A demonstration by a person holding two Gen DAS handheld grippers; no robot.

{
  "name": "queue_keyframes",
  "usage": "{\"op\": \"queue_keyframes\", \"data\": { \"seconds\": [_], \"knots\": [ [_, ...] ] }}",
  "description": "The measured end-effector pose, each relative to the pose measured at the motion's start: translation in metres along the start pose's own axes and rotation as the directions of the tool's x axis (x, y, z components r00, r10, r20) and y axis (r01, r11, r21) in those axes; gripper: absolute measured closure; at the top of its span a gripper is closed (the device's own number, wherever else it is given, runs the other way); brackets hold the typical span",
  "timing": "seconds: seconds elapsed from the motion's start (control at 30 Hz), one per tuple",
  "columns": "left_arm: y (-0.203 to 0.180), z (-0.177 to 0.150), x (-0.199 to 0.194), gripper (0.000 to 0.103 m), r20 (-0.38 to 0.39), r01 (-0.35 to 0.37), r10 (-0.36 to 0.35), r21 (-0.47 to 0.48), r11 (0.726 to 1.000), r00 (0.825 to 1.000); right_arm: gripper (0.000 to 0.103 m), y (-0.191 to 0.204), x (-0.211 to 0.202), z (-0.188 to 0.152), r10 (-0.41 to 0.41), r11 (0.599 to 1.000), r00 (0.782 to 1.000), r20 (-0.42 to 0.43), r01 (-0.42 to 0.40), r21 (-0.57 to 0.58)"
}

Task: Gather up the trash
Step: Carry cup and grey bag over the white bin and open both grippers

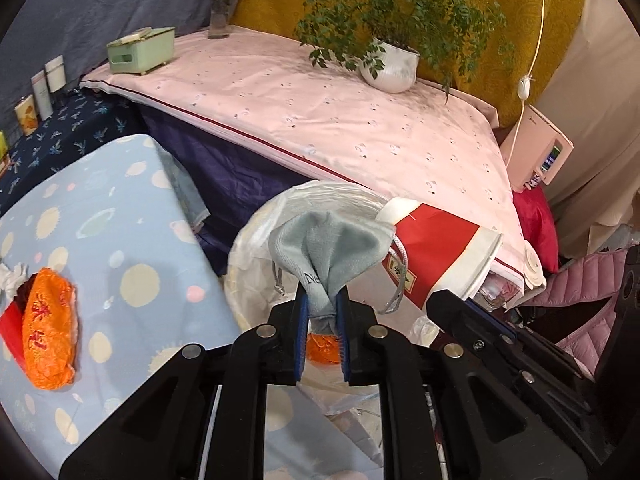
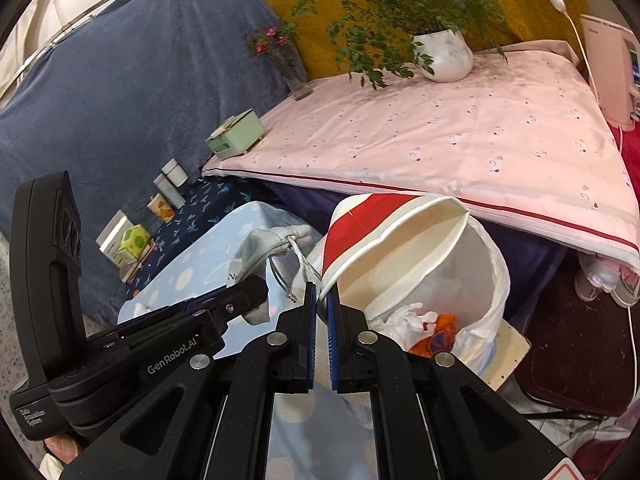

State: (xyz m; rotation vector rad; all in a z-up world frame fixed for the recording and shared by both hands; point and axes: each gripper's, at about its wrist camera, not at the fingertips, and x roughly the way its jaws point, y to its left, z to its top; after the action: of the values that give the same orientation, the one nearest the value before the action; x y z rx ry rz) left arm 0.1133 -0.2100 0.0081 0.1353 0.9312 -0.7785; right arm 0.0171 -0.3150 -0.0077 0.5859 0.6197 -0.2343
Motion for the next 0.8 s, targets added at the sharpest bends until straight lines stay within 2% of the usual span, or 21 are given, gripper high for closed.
{"op": "queue_keyframes", "data": {
  "seconds": [0.03,0.1,0.17,0.3,0.5,0.67,0.8],
  "knots": [
    [0.000,0.000,0.002,0.087,-0.003,0.002,-0.002,-0.005,1.000,1.000,0.097,-0.002,0.001,0.000,-0.005,1.000,1.000,0.000,0.005,0.002],
    [0.002,0.000,0.004,0.067,-0.003,0.001,-0.001,-0.012,1.000,1.000,0.097,-0.006,0.004,0.001,-0.010,1.000,1.000,-0.004,0.010,0.005],
    [0.003,0.000,0.004,0.056,0.011,-0.015,0.015,-0.015,1.000,1.000,0.093,-0.008,0.006,0.002,-0.017,1.000,1.000,-0.005,0.017,0.009],
    [0.006,0.000,0.002,0.040,0.030,-0.046,0.046,-0.018,0.999,0.998,0.091,-0.008,0.009,0.001,-0.021,1.000,1.000,-0.002,0.021,0.013],
    [0.016,-0.002,-0.005,0.037,0.044,-0.077,0.078,-0.030,0.997,0.996,0.089,0.000,0.009,0.000,-0.019,1.000,1.000,-0.005,0.019,0.004],
    [0.029,-0.006,-0.014,0.036,0.055,-0.100,0.103,-0.054,0.994,0.993,0.079,0.013,0.006,-0.002,-0.033,0.999,0.999,0.000,0.033,-0.028],
    [0.041,-0.010,-0.023,0.036,0.065,-0.111,0.116,-0.077,0.991,0.991,0.075,0.025,0.005,-0.003,-0.032,0.998,0.999,0.000,0.032,-0.049]
  ]
}}
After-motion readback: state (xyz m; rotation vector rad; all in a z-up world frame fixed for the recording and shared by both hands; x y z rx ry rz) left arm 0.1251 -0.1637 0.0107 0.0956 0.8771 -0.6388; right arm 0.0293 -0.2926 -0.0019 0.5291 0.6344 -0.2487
